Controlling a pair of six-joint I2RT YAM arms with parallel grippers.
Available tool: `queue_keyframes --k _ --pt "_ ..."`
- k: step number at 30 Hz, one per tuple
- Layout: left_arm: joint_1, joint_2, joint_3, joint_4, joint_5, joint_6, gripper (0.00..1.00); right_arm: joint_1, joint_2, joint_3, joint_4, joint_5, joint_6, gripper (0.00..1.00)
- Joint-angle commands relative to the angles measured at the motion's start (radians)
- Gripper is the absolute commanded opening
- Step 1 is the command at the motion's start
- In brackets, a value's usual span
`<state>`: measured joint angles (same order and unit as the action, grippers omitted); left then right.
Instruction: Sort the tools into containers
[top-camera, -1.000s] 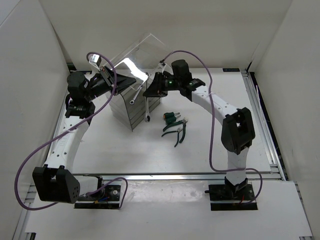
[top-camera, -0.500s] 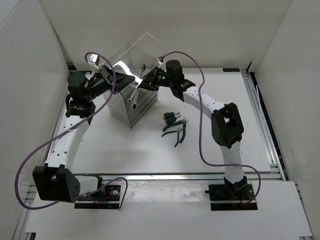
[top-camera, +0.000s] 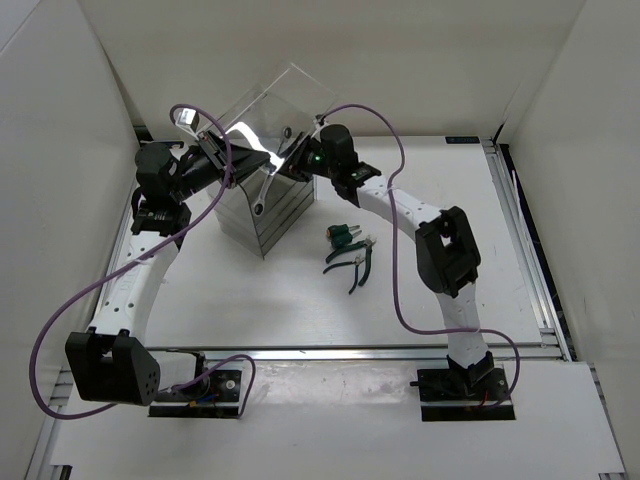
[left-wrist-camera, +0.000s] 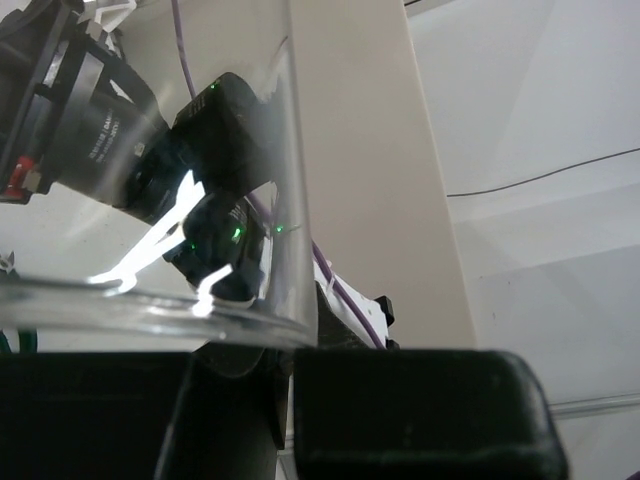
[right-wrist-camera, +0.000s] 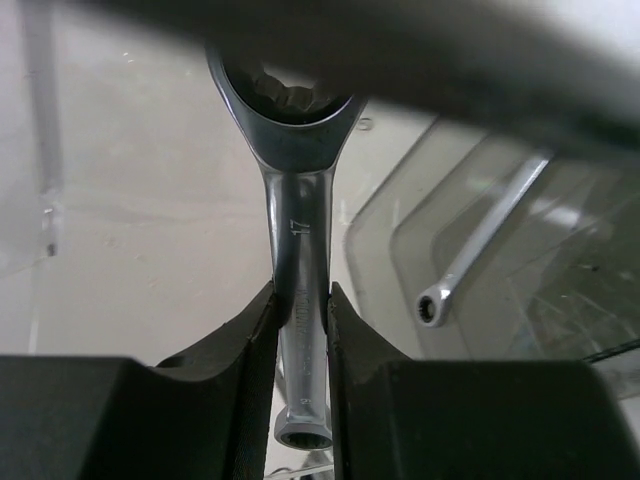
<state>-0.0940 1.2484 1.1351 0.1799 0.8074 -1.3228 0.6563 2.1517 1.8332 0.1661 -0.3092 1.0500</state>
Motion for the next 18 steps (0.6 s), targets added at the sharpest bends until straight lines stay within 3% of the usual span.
queue_keyframes --k 1,4,13,18 --pt "-0.004 0.019 -0.038 -0.109 -0.004 -0.099 0.10 0.040 0.016 0.048 -0.033 0.024 -0.044 0.01" --pt "-0.003 0.025 -0.031 -0.102 -0.004 -0.101 0.10 0.049 0.026 0.054 -0.092 0.021 -0.044 0.07" --pt "-0.001 0.025 -0.041 -0.092 -0.004 -0.104 0.10 0.040 0.042 0.109 -0.239 -0.045 -0.093 0.55" --pt "0.002 0.016 -0.052 -0.089 0.001 -0.099 0.10 -0.012 0.011 0.186 -0.356 -0.114 -0.151 0.60"
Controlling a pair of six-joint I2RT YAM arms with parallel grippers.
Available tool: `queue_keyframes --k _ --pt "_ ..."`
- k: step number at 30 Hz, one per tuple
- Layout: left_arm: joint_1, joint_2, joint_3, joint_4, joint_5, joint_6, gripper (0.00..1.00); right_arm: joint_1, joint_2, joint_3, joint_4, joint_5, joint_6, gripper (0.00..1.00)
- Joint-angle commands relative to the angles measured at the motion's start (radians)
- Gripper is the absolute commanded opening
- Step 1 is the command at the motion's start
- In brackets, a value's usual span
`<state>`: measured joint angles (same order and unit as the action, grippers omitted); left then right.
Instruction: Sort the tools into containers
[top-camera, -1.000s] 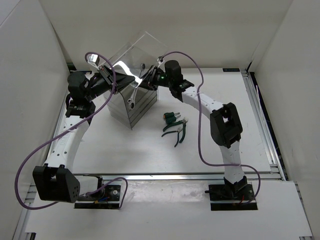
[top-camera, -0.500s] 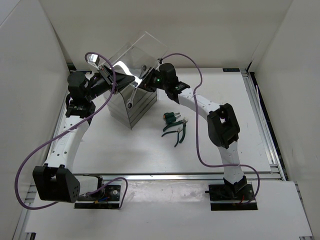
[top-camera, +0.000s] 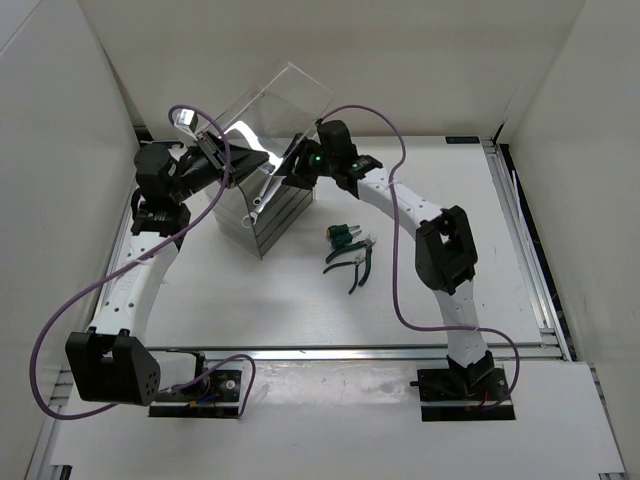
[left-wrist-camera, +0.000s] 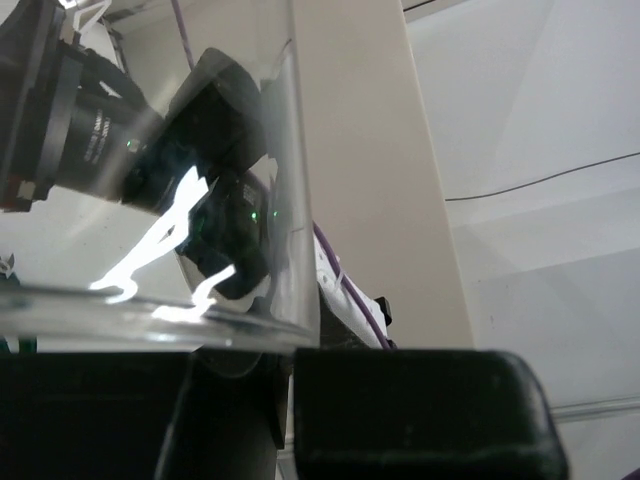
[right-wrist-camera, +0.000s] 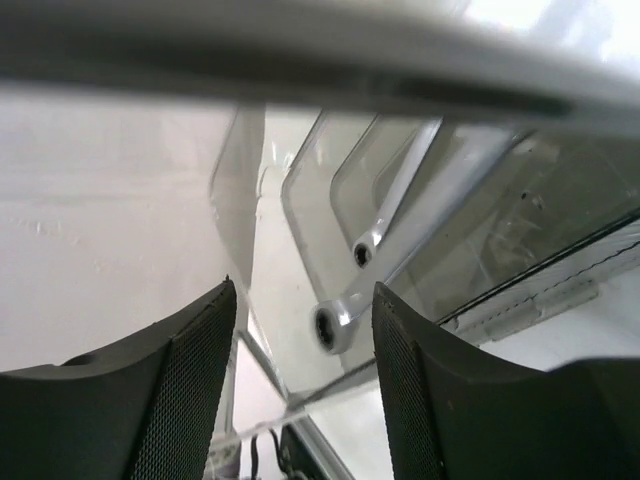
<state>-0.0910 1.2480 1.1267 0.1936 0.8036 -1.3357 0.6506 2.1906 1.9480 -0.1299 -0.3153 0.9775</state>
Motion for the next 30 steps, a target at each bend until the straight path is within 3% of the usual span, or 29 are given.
queue_keyframes --k 1,11,13,18,23,26,27,30 --pt "-0.003 0.019 -0.047 -0.103 0.006 -0.091 0.10 -0.012 -0.067 0.059 -0.066 -0.117 -0.085 0.60" --pt "0.000 0.001 -0.071 -0.128 0.025 -0.060 0.12 -0.135 -0.393 -0.343 0.162 -0.122 -0.054 0.59" --pt "0.000 -0.015 -0.077 -0.166 0.025 -0.024 0.24 -0.141 -0.433 -0.399 0.249 -0.131 -0.036 0.60" --pt "-0.003 -0.045 -0.090 -0.261 0.037 0.045 0.43 -0.141 -0.442 -0.409 0.406 -0.179 0.074 0.60" --pt "-0.001 -0.073 -0.120 -0.279 0.043 0.063 0.50 -0.141 -0.436 -0.443 0.544 -0.206 0.158 0.60" --pt "-0.003 -0.088 -0.120 -0.322 0.052 0.081 0.69 -0.137 -0.445 -0.474 0.553 -0.212 0.170 0.60" --pt "-0.003 -0.088 -0.116 -0.338 0.058 0.090 0.82 -0.141 -0.451 -0.486 0.553 -0.208 0.170 0.60" --pt "-0.004 -0.125 -0.079 -0.463 0.056 0.154 0.91 -0.147 -0.479 -0.521 0.494 -0.182 0.158 0.60"
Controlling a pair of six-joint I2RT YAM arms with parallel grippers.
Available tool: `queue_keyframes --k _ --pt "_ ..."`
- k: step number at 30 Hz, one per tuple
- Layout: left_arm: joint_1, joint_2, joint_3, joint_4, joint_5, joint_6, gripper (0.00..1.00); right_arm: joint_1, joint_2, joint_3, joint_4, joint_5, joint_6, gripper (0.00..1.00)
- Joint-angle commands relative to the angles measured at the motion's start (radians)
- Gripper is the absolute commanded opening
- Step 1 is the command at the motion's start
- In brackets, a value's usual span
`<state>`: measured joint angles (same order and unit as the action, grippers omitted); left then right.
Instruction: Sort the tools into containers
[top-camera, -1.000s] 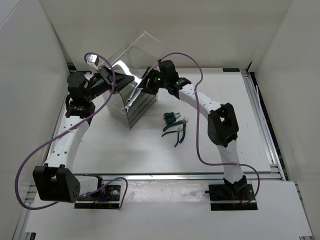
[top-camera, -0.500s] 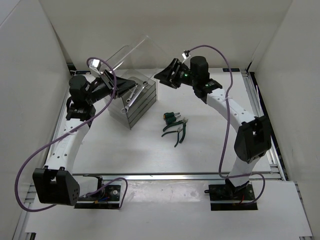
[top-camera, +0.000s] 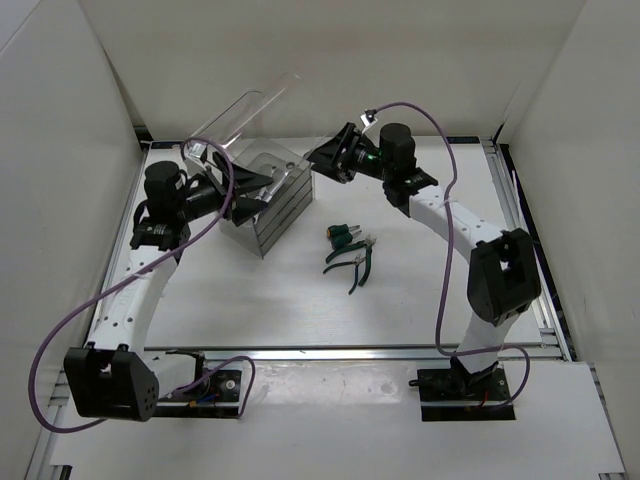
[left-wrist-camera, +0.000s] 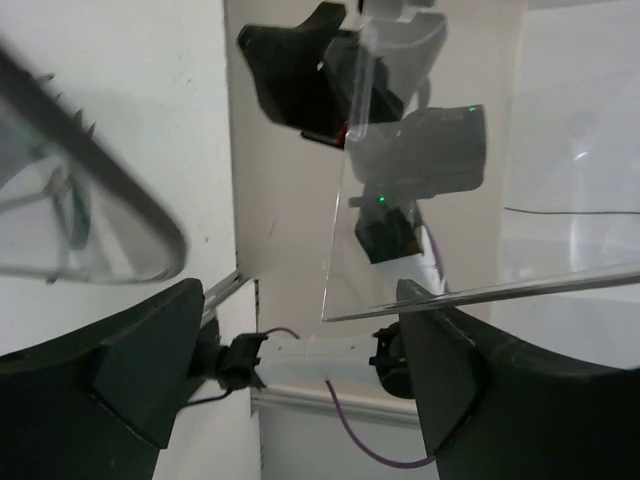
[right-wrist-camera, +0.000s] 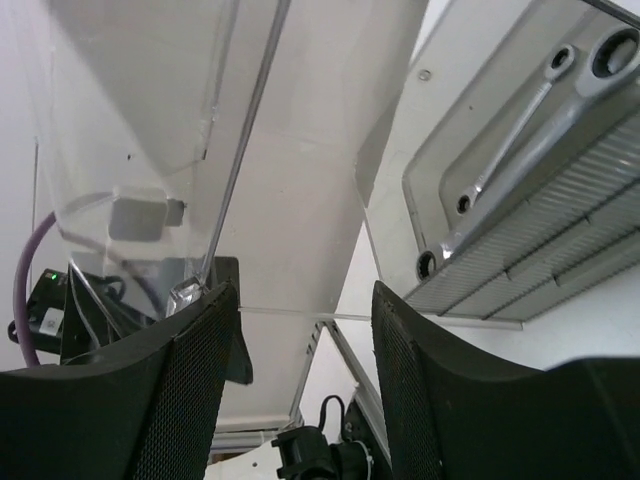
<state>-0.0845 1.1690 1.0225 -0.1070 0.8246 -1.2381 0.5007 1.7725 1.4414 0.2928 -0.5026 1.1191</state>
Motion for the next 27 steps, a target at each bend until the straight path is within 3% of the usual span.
queue_keyframes --k 1,4,5,8,11,14,16,19,20,21,24,27 --pt "-0.009 -0.055 0.039 -0.199 0.028 0.077 0.91 -0.002 -0.070 -0.021 0.028 0.024 0.016 0.60" --pt "-0.003 -0.143 0.071 -0.225 -0.066 0.106 0.98 -0.022 -0.152 -0.085 -0.244 0.168 0.040 0.59" --pt "-0.004 -0.156 0.088 -0.209 -0.083 0.121 0.99 -0.022 -0.177 -0.135 -0.309 0.296 0.059 0.59" --pt "-0.009 -0.170 0.140 -0.131 -0.119 0.138 0.99 -0.016 -0.284 -0.260 -0.415 0.497 0.139 0.60" --pt "-0.009 -0.169 0.186 -0.074 -0.168 0.167 0.99 -0.011 -0.355 -0.364 -0.403 0.631 0.176 0.60" --pt "-0.009 -0.169 0.231 -0.028 -0.266 0.230 0.99 -0.031 -0.337 -0.459 -0.113 0.531 0.133 0.56" --pt "-0.004 -0.163 0.255 -0.040 -0.344 0.284 0.99 -0.036 -0.294 -0.545 0.176 0.446 0.133 0.44" --pt "0.006 -0.138 0.281 -0.117 -0.548 0.272 0.99 -0.010 -0.168 -0.570 0.410 0.339 0.173 0.37" --pt "0.012 -0.126 0.274 -0.084 -0.591 0.253 0.99 0.008 -0.110 -0.576 0.515 0.329 0.176 0.38" --pt "0.012 -0.126 0.265 -0.083 -0.593 0.253 0.99 0.021 -0.085 -0.576 0.516 0.328 0.173 0.38" --pt "0.020 -0.089 0.257 -0.028 -0.555 0.218 0.99 0.054 -0.009 -0.579 0.792 0.317 0.179 0.45" --pt "0.020 -0.052 0.266 -0.058 -0.542 0.210 0.99 0.079 0.111 -0.556 0.965 0.311 0.218 0.48"
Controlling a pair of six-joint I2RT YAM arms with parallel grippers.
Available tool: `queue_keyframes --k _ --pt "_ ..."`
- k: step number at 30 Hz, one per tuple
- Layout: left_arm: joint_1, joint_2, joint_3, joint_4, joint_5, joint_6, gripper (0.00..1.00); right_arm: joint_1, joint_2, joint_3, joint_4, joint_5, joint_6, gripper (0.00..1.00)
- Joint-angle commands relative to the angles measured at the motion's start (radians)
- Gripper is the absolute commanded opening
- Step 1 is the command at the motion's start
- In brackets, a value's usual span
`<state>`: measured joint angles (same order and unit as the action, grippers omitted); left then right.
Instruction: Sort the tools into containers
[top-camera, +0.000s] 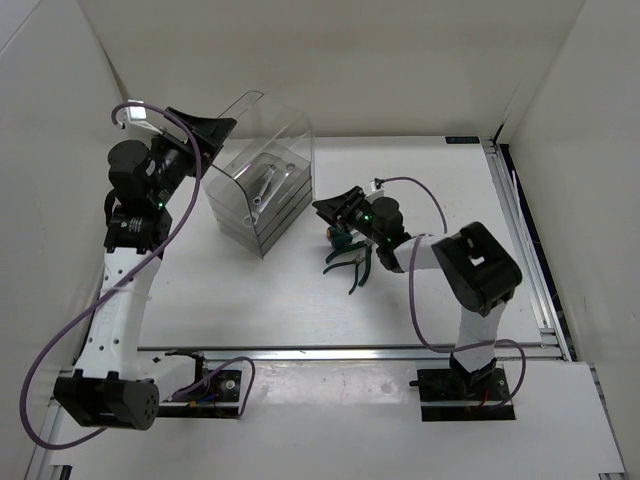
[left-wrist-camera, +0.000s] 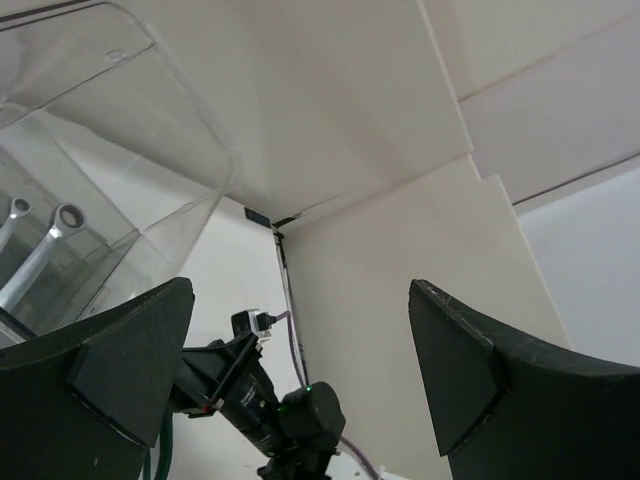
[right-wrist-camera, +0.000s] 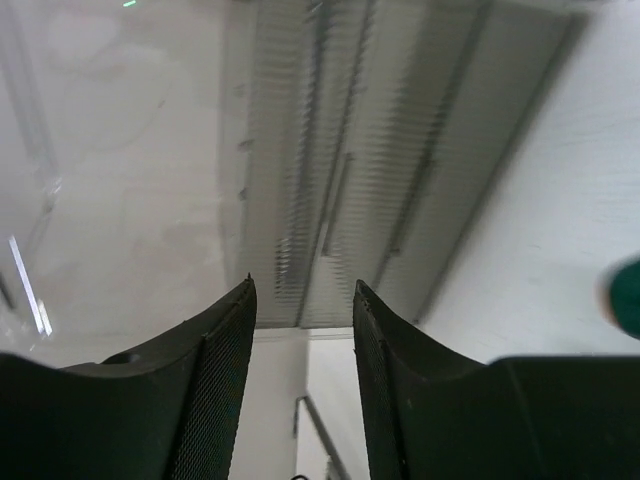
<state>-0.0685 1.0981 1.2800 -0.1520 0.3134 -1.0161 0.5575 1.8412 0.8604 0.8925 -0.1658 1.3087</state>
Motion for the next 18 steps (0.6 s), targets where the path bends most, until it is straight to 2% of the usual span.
queue_keyframes --k 1,9,18 --pt "0.004 0.022 0.007 -0.014 -0.025 -0.010 0.99 0.028 0.091 0.051 0.381 -0.031 0.035 0.48" --pt "0.006 0.028 -0.062 0.005 0.012 -0.022 0.99 0.064 0.217 0.176 0.281 -0.052 0.008 0.48" --pt "0.006 0.025 -0.129 0.031 0.055 -0.039 0.99 0.081 0.312 0.244 0.255 -0.051 0.023 0.48"
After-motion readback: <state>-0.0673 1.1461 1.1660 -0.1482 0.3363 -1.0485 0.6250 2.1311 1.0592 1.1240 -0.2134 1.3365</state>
